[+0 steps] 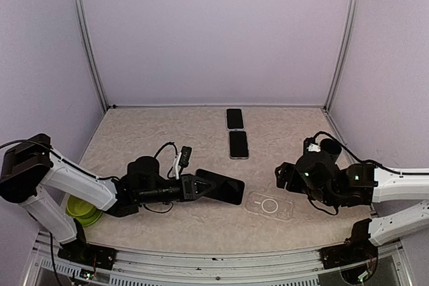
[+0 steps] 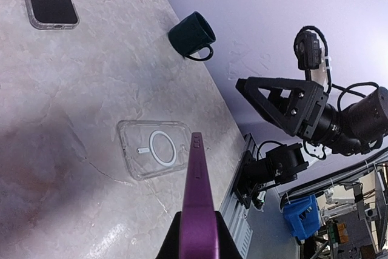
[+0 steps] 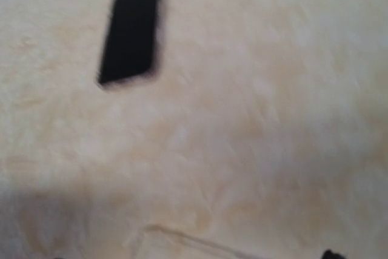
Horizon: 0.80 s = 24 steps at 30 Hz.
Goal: Put the phone into the phone case
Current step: Move the phone case to the center of the board.
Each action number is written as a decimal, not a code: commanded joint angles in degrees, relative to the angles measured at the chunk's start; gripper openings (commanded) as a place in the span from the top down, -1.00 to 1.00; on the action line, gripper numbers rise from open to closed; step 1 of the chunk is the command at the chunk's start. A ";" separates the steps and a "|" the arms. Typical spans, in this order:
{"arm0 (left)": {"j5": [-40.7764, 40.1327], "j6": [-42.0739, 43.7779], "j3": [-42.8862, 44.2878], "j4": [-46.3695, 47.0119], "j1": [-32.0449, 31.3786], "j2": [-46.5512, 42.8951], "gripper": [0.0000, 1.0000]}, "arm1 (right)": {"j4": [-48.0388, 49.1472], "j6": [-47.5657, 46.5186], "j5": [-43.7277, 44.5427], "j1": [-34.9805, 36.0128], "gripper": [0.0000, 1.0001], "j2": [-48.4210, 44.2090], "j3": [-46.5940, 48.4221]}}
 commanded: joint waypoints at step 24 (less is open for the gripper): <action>4.23 -3.19 14.11 4.42 0.93 17.21 1.00 | 2.17 21.79 -13.96 -3.27 -0.79 -2.12 -15.17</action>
